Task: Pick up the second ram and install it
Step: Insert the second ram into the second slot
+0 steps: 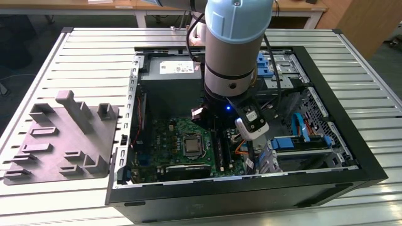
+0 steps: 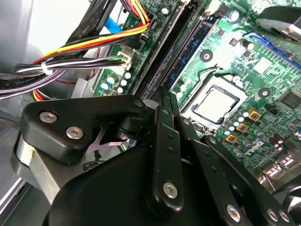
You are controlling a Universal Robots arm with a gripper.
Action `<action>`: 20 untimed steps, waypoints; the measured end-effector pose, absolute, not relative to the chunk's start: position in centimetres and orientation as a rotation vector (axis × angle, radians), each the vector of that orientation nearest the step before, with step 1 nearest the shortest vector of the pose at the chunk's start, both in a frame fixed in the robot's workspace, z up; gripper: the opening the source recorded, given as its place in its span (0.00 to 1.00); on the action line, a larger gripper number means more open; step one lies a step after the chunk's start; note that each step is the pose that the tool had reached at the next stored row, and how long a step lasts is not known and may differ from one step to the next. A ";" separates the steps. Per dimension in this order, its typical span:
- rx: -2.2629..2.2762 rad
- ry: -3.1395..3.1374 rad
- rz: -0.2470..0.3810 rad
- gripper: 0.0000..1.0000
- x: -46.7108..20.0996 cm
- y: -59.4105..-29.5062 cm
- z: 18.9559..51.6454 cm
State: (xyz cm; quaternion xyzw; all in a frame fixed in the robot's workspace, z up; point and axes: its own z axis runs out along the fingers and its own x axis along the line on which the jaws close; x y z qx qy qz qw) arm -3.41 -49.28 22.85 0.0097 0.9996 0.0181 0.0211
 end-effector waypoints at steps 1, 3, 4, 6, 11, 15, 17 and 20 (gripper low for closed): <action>0.030 3.099 0.056 0.11 -3.4 -49.3 22.9; 0.030 3.099 0.056 0.11 -3.4 -49.3 22.8; 0.030 3.099 0.056 0.11 -3.4 -49.3 22.8; 0.030 3.099 0.056 0.11 -3.4 -49.3 22.8; 0.030 3.099 0.055 0.11 -3.4 -49.3 22.7; 0.030 3.099 0.049 0.11 -3.4 -49.3 22.7; 0.030 3.099 0.048 0.11 -3.4 -49.3 22.7; 0.030 3.099 0.048 0.11 -3.4 -49.3 22.7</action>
